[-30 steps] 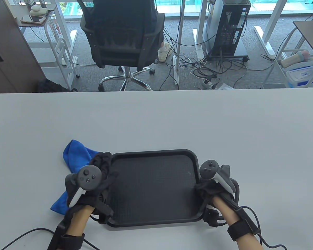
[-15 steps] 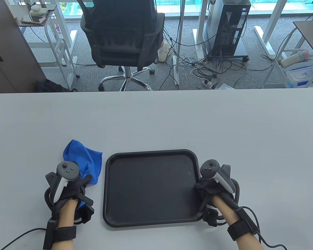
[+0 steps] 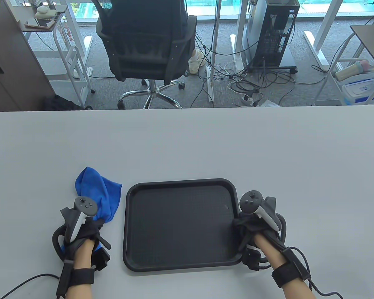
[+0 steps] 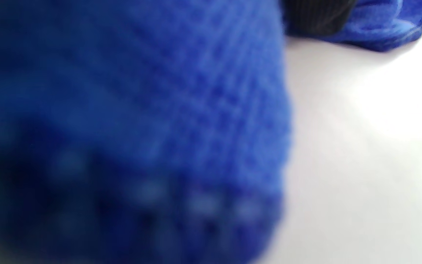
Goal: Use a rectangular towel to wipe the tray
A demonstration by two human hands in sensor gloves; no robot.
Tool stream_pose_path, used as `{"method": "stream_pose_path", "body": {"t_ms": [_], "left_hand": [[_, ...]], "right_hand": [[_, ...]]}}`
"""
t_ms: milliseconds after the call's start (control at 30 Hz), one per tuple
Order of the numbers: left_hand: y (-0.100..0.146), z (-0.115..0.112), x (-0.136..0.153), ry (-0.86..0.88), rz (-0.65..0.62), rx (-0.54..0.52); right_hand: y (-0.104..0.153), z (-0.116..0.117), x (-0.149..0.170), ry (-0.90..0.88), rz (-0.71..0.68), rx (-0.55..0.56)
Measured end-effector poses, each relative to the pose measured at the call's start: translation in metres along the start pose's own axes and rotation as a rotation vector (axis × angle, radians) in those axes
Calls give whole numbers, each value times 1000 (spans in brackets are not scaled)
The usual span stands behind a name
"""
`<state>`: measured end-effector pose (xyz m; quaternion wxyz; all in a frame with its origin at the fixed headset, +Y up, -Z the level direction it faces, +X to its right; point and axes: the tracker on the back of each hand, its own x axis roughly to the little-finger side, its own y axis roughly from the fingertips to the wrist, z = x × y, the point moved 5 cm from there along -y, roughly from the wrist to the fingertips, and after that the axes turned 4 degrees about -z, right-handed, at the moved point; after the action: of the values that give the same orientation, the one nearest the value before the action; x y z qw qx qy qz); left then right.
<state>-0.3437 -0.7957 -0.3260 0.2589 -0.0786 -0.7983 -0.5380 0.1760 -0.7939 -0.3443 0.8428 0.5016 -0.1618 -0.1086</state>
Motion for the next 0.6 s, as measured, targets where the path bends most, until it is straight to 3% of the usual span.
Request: {"method": "stream_pose_path", "body": {"t_ms": [333,600], "left_hand": [[6,24,-4,-23,-37,-207],[43,79,-34,194,-279,-408]], "right_hand": [[0,0,0,23,22,10],[1,0,2,5,32,-2]]}}
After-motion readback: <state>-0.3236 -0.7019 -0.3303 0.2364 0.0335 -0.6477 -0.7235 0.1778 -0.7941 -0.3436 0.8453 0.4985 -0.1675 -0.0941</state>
